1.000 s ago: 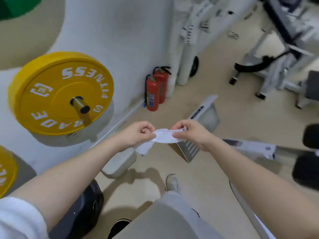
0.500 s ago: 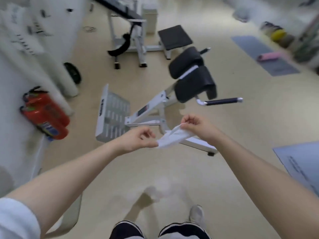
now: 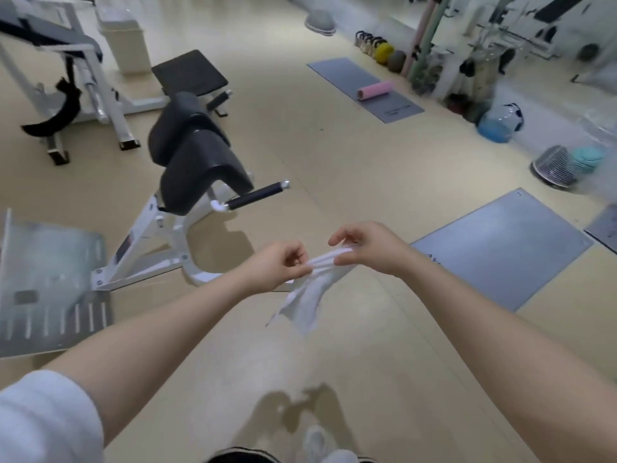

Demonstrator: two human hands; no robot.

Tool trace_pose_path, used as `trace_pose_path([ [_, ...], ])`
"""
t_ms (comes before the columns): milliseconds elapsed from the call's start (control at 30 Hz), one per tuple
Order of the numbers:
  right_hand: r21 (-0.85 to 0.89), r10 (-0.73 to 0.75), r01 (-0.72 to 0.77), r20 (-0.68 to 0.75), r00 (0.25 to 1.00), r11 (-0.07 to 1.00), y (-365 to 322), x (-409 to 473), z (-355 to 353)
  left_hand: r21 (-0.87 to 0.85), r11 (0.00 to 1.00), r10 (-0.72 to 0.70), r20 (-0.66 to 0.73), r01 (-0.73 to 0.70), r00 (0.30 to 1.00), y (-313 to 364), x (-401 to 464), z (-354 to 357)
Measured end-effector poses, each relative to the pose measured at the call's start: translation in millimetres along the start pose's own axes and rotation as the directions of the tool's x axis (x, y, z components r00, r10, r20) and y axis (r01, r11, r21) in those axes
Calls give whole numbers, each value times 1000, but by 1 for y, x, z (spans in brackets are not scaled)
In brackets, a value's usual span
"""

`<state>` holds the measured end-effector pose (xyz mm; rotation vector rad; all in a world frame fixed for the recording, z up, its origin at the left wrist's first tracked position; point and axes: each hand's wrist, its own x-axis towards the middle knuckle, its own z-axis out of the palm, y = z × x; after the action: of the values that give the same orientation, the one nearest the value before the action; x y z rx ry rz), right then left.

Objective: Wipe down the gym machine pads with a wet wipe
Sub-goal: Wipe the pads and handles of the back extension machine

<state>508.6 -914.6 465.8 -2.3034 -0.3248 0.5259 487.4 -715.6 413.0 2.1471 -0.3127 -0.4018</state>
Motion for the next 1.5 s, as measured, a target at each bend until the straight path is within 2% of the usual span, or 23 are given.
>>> trace_pose_path([
  [67, -68, 51, -51, 12, 999, 996, 30, 2, -27, 87, 996, -40, 65, 34, 997, 7, 27, 14],
  [133, -61, 103, -106, -47, 994, 993, 57, 8, -48, 113, 989, -107, 88, 97, 990, 6, 50, 25],
  [200, 58, 141, -134, -142, 980, 989, 78, 19, -66, 21, 988, -157, 81, 156, 984, 3, 72, 34],
  [267, 193, 166, -131, -177, 970, 972, 93, 32, -81, -117, 977, -169, 63, 175, 984, 8, 98, 41],
  [300, 222, 163, -125, -161, 973, 967, 97, 40, -88, -142, 977, -150, 56, 157, 987, 12, 114, 44],
  [467, 266, 85, -72, -39, 996, 961, 115, 103, -137, -58, 998, 17, 18, -16, 1000, 39, 220, 48],
  [600, 318, 98, -70, -74, 992, 946, 135, 177, -194, -37, 996, 87, 32, -86, 996, 41, 312, 26],
  [667, 279, 136, -97, -123, 983, 955, 144, 220, -224, -86, 996, 6, 15, -5, 1000, 36, 351, 9],
  [800, 63, 201, -192, -397, 895, 979, 163, 305, -262, -296, 939, -220, -130, 174, 967, 26, 418, -34],
  [900, -42, 109, -141, -438, 892, 989, 152, 356, -256, -502, 820, -399, -158, 274, 903, 34, 461, -54],
  [1000, -6, 22, -25, -351, 936, 1000, 137, 404, -240, -737, 595, -541, -72, 321, 838, 40, 499, -66],
  [1067, -38, -80, 73, -207, 975, 997, 131, 436, -235, -854, 442, -567, -29, 274, 824, 36, 519, -79],
  [1100, -112, -164, 152, -102, 981, 982, 129, 452, -235, -884, 404, -578, -49, 234, 815, 31, 530, -87],
  [1167, -226, -316, 340, 140, 939, 913, 129, 484, -240, -886, 422, -635, -138, 191, 760, 19, 550, -104],
  [1200, -223, -379, 416, 193, 905, 881, 130, 500, -246, -881, 440, -668, -191, 175, 719, 11, 560, -114],
  [1233, -184, -432, 460, 173, 885, 868, 130, 518, -254, -882, 447, -689, -233, 150, 686, 4, 570, -124],
  [1267, -111, -466, 474, 91, 880, 874, 133, 542, -264, -891, 439, -705, -263, 114, 659, -2, 581, -136],
  [1333, 90, -369, 378, -100, 924, 921, 134, 579, -282, -898, 432, -700, -279, 79, 657, -7, 590, -156],
  [1367, 249, -272, 274, -43, 961, 929, 131, 604, -291, -904, 425, -701, -292, 52, 651, -7, 598, -166],
  [1400, 402, -173, 116, 109, 979, 908, 128, 626, -299, -913, 407, -708, -294, 32, 642, -5, 604, -175],
  [1433, 512, -102, -72, 304, 947, 856, 126, 647, -303, -920, 392, -718, -292, 19, 631, -3, 609, -182],
  [1467, 560, -98, -219, 481, 871, 799, 123, 664, -305, -925, 381, -727, -294, 9, 621, -1, 612, -188],
  [1500, 566, -134, -296, 597, 791, 770, 119, 678, -303, -926, 377, -734, -303, -6, 607, -2, 614, -193],
])
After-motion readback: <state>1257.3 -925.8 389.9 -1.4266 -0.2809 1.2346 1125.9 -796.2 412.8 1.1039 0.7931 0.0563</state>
